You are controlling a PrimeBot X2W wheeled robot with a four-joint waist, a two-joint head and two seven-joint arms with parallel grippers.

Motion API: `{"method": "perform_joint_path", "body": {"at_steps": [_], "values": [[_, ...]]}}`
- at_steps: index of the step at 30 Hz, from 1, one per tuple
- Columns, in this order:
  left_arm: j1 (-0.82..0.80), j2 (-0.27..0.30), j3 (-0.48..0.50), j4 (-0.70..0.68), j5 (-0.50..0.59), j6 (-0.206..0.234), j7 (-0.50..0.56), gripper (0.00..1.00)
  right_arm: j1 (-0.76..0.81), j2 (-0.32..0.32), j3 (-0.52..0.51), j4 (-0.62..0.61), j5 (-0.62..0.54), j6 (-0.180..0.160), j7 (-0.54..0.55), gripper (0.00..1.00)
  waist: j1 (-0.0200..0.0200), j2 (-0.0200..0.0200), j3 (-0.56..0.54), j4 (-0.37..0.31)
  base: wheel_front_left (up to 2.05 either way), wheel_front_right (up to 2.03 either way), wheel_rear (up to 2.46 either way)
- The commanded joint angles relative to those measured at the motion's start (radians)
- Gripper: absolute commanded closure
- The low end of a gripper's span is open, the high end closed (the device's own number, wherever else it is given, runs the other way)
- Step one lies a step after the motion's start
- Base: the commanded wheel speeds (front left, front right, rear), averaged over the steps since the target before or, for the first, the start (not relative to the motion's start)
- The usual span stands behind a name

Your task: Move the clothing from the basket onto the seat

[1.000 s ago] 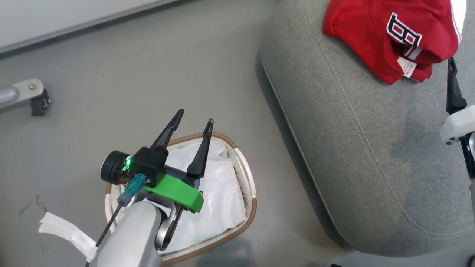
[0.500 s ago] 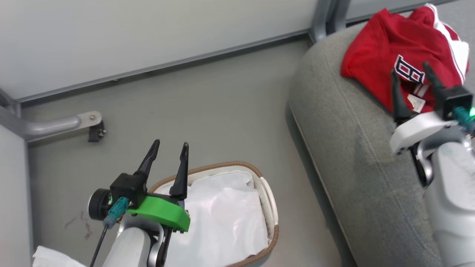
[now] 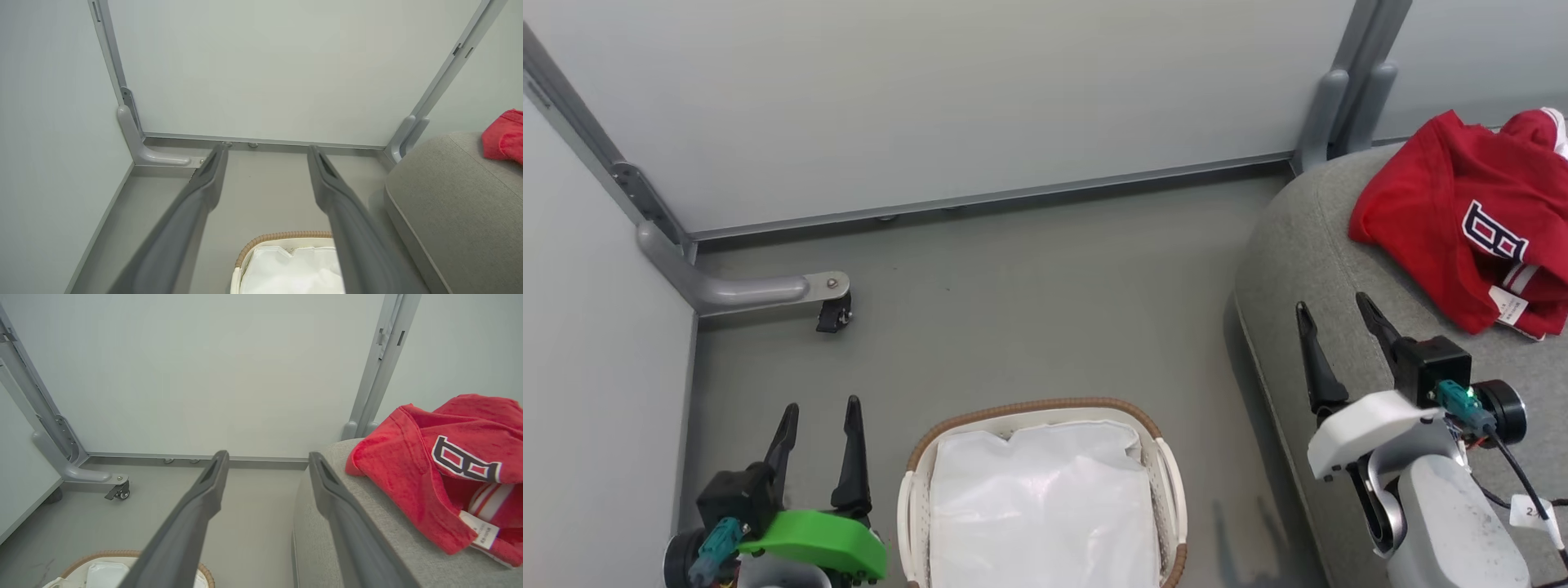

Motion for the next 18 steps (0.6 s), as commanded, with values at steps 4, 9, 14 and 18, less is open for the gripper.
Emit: {"method": "perform_joint_path", "body": {"at_steps": [4,9,14,18], "values": [[0.051,-0.001,0.027,0.004,0.007,-0.001,-0.001,0.0,0.077,-0.001,0.014,-0.046,0.049,-0.001,0.0,0.0,0.0001,0.0,-0.037,0.038,0.0,0.0,0.0],[0.075,-0.001,0.031,0.003,0.002,-0.006,-0.001,0.0,0.141,-0.001,0.031,-0.09,0.082,-0.001,0.0,0.0,0.0001,0.0,-0.046,0.038,0.0,0.0,0.0],[0.074,-0.001,0.023,0.007,-0.021,-0.008,-0.001,0.0,0.185,-0.001,0.05,-0.106,0.088,-0.001,0.0,0.0,0.0001,0.0,-0.057,0.03,0.0,0.0,0.0],[0.072,-0.001,0.023,0.007,-0.02,-0.009,-0.001,0.0,0.186,0.0,0.054,-0.103,0.093,-0.001,0.0,0.0,0.0001,0.0,-0.057,0.022,0.0,0.0,0.0]]}}
